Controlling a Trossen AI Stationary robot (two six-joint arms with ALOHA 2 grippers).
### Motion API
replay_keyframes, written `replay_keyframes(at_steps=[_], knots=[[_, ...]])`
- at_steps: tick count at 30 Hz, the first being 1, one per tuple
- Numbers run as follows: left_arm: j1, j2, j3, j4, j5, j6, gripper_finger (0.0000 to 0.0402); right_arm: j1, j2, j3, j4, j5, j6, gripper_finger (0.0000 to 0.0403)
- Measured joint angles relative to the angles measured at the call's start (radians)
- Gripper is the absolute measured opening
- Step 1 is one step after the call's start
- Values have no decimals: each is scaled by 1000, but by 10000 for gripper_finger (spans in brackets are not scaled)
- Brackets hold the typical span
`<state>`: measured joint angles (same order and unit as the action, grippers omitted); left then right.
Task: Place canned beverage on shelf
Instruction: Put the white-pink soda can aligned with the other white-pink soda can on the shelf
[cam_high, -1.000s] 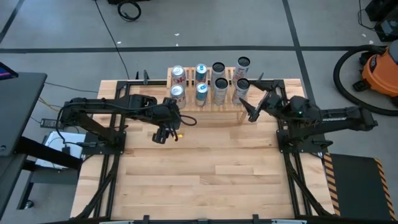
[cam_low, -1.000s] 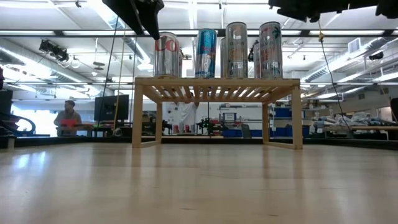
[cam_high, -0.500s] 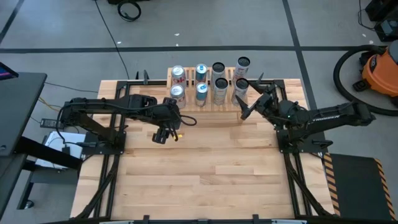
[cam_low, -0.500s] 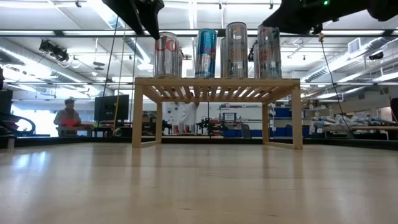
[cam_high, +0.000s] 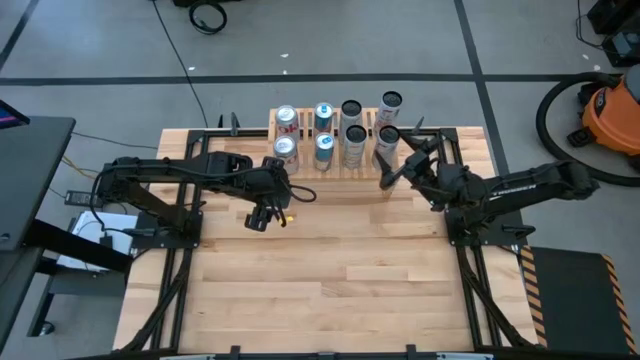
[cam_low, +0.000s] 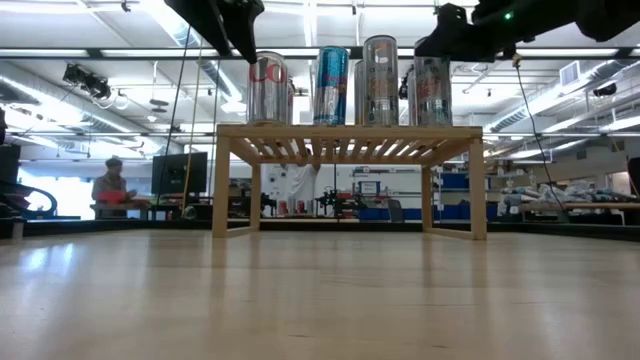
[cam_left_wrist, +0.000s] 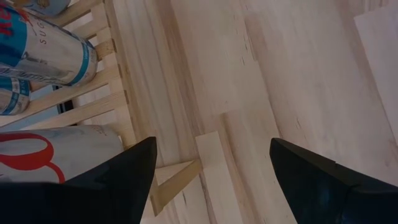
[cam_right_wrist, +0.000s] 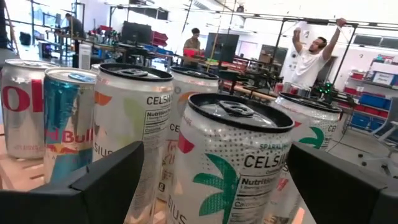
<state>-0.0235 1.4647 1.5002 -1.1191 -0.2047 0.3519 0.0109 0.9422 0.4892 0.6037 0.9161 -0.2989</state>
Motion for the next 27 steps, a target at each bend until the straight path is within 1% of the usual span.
replay_keyframes(at_steps=[4,7,14,19,22,27], knots=[[0,0,0,0,0,0,314,0,11,0,9,48,0,392],[0,0,0,0,0,0,314,-1,10,0,10,89,0,375],[0,0,0,-1,0,4,314,-1,-1,0,5,85,-7,317],[0,0,0,-2,0,35,314,-1,-24,0,-30,84,-7,268],[0,0,0,-2,0,38,314,-1,-49,0,-65,63,-1,250],[0,0,0,-8,0,50,314,-8,-100,0,-134,-47,69,247]])
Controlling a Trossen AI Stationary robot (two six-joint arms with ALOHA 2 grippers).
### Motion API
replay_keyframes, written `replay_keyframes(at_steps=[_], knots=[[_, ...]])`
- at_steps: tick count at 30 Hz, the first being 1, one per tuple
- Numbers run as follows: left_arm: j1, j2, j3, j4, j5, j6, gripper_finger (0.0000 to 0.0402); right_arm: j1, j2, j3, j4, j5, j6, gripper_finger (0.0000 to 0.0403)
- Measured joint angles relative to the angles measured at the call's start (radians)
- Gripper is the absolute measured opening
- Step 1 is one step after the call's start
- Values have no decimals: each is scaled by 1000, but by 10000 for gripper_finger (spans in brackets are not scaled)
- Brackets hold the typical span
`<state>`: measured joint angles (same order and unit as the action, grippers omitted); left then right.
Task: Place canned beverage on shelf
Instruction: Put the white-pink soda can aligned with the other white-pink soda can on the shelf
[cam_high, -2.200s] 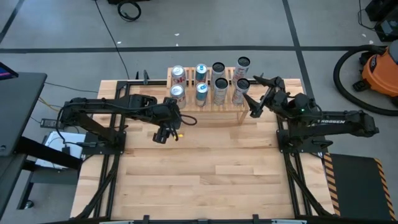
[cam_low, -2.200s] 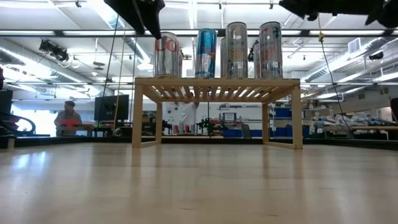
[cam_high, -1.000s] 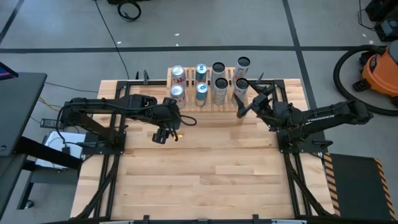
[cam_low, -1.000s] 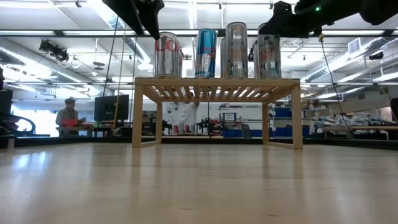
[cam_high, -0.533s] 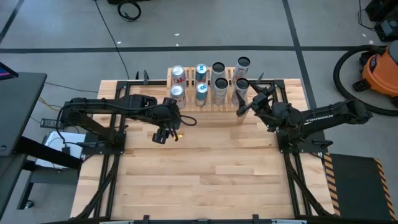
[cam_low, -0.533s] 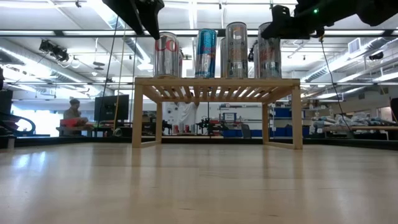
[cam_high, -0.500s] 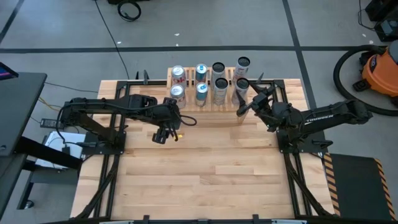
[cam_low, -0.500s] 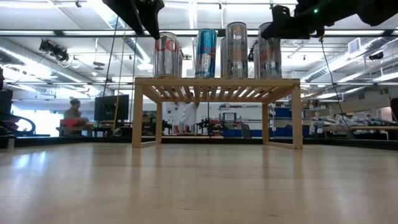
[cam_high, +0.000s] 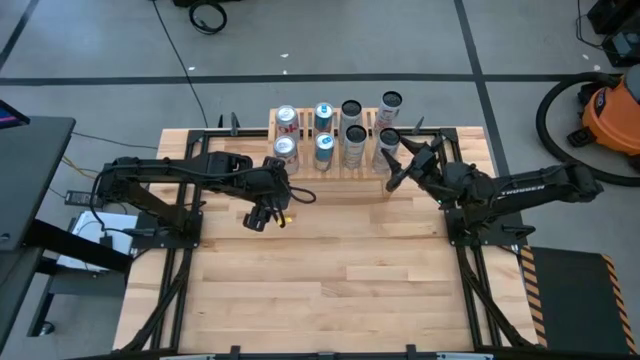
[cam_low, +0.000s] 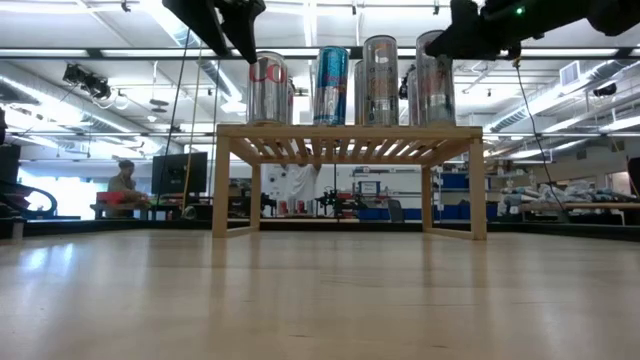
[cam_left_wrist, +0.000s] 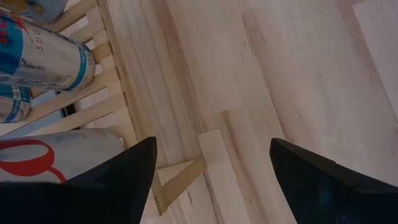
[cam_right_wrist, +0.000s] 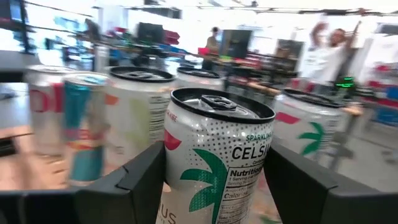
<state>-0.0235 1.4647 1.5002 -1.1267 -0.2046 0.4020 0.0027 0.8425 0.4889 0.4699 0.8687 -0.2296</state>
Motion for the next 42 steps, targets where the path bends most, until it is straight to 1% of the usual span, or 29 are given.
replay_keyframes(at_steps=[5,8,12,14,17,24,28,33,35,38,42], knots=[[0,0,0,0,0,3,314,-37,-34,1,-84,-62,63,247],[0,0,0,0,0,3,314,-65,-44,1,-94,-104,57,247],[0,0,0,0,0,2,314,-117,-65,1,-117,-218,49,247],[0,0,0,0,0,2,314,-145,-73,1,-134,-244,50,247],[0,0,0,-1,0,-2,314,-185,-79,1,-150,-257,73,247],[0,0,0,-1,0,0,314,-237,-79,2,-174,-375,69,247],[0,0,0,-1,0,0,314,-237,-79,2,-176,-437,64,266],[0,0,0,-1,0,1,314,-235,-82,2,-178,-443,30,303],[0,0,0,-1,0,1,314,-235,-84,-1,-196,-416,18,314],[0,0,0,-1,1,1,314,-234,-88,-1,-206,-369,0,324],[0,0,0,-1,1,1,314,-235,-86,-1,-223,-360,-6,330]])
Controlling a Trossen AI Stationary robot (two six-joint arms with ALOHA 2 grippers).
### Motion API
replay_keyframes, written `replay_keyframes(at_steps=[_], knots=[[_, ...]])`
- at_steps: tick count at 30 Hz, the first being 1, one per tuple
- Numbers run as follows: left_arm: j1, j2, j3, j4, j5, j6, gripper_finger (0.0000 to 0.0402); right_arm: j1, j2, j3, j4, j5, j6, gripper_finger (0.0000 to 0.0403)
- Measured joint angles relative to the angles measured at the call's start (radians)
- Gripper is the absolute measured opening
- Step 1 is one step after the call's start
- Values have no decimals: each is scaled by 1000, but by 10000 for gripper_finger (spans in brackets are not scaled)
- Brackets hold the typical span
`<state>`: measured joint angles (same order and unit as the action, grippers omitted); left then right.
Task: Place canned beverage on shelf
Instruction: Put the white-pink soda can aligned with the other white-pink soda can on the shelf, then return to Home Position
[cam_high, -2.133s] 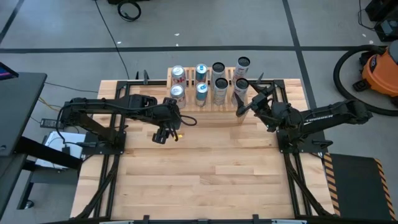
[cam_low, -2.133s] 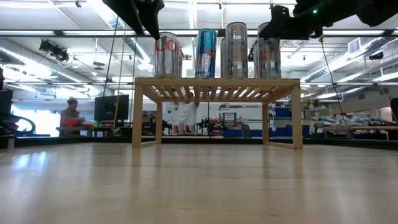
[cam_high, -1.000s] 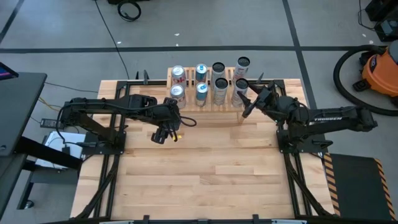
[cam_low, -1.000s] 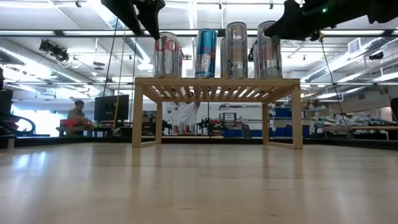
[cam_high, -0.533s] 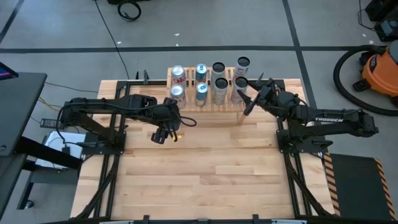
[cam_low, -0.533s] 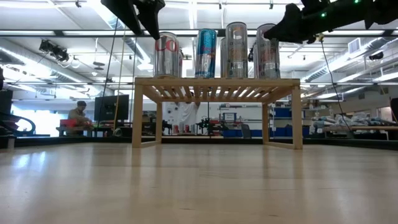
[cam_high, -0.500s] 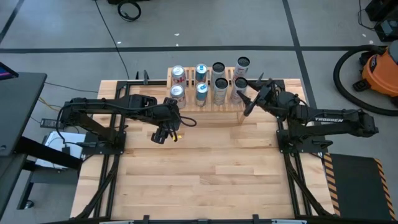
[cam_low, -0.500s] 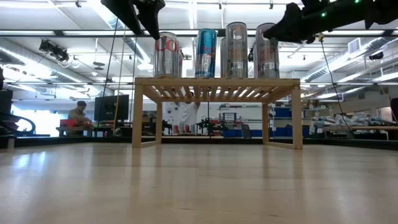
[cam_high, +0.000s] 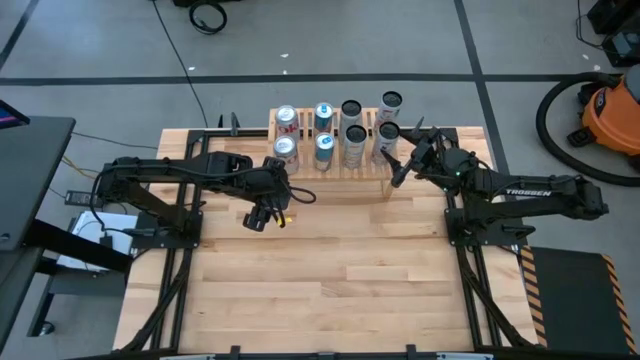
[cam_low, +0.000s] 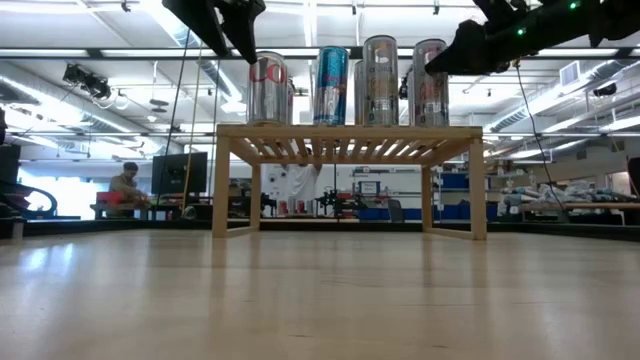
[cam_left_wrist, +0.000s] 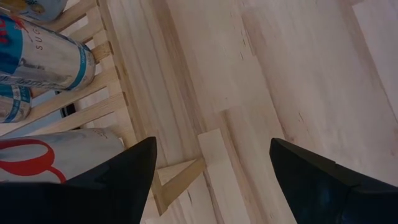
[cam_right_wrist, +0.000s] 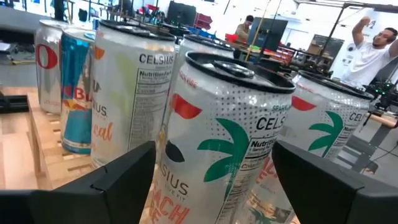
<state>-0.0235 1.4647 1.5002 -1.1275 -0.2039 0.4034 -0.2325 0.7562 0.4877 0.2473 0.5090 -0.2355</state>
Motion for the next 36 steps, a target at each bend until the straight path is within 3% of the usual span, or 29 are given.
replay_keyframes(at_steps=[9,21,27,36], knots=[[0,0,0,0,0,0,314,3,-20,0,8,-3,-4,332],[3,0,0,0,15,10,314,3,-149,0,12,-33,5,332],[85,-50,-1,-29,253,-13,314,3,-238,0,7,-111,109,332],[229,-201,-2,-16,508,-45,314,4,-413,2,-82,-337,221,332]])
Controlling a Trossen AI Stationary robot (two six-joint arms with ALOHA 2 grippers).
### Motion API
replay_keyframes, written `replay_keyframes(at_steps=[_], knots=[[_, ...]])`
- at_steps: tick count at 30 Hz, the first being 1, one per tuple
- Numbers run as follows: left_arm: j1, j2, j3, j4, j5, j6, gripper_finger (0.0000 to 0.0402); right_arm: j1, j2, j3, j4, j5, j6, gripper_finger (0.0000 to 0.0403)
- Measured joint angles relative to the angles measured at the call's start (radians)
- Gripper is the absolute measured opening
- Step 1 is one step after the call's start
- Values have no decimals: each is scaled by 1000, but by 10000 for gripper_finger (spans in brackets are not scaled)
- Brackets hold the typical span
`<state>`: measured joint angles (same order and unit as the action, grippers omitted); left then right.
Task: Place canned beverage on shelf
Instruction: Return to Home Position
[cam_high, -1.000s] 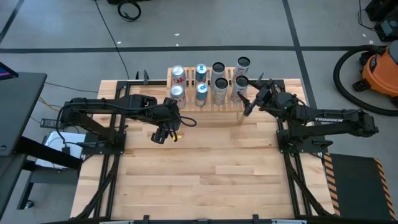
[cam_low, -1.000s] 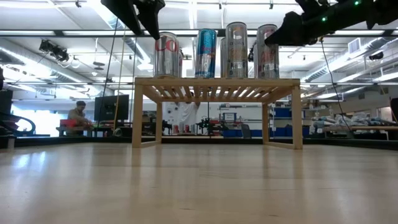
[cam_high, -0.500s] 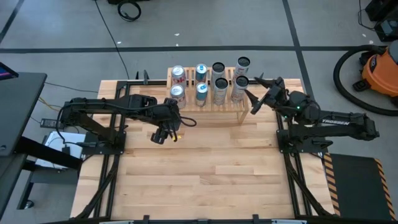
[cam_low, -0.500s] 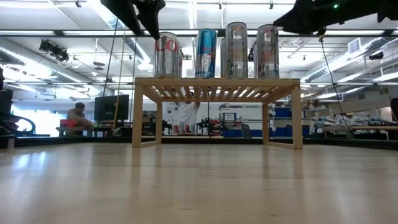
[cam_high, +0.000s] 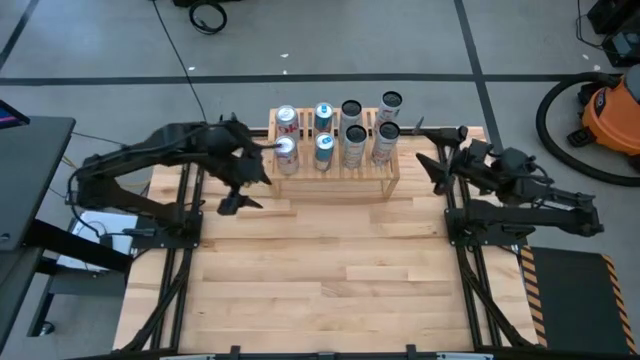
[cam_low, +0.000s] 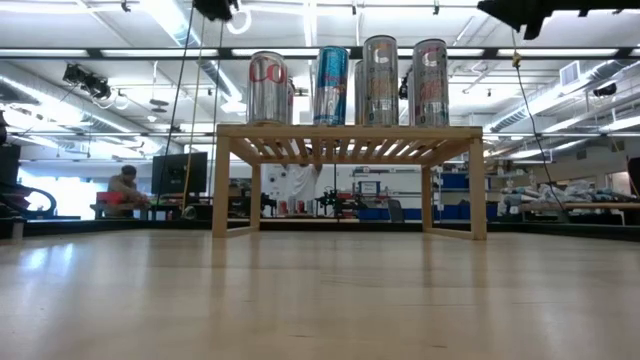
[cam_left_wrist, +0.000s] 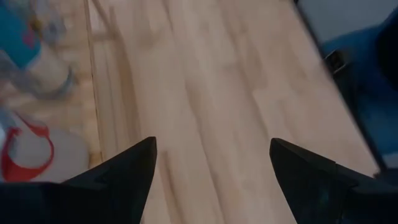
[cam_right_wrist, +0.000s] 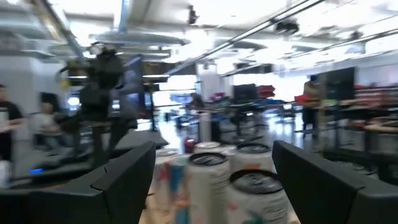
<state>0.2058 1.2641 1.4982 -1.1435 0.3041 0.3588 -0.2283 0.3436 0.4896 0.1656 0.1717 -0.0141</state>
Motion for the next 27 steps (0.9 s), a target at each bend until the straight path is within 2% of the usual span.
replay_keyframes(at_steps=[8,15,24,27], knots=[[-9,-104,0,53,16,-19,314,0,-110,0,-96,-109,48,333],[-9,-197,0,52,14,-69,314,0,-190,0,-150,-114,76,333],[-9,-374,0,52,13,-114,314,0,-265,0,-257,-122,166,333],[-9,-450,-52,128,13,-137,314,0,-274,0,-299,-134,180,333]])
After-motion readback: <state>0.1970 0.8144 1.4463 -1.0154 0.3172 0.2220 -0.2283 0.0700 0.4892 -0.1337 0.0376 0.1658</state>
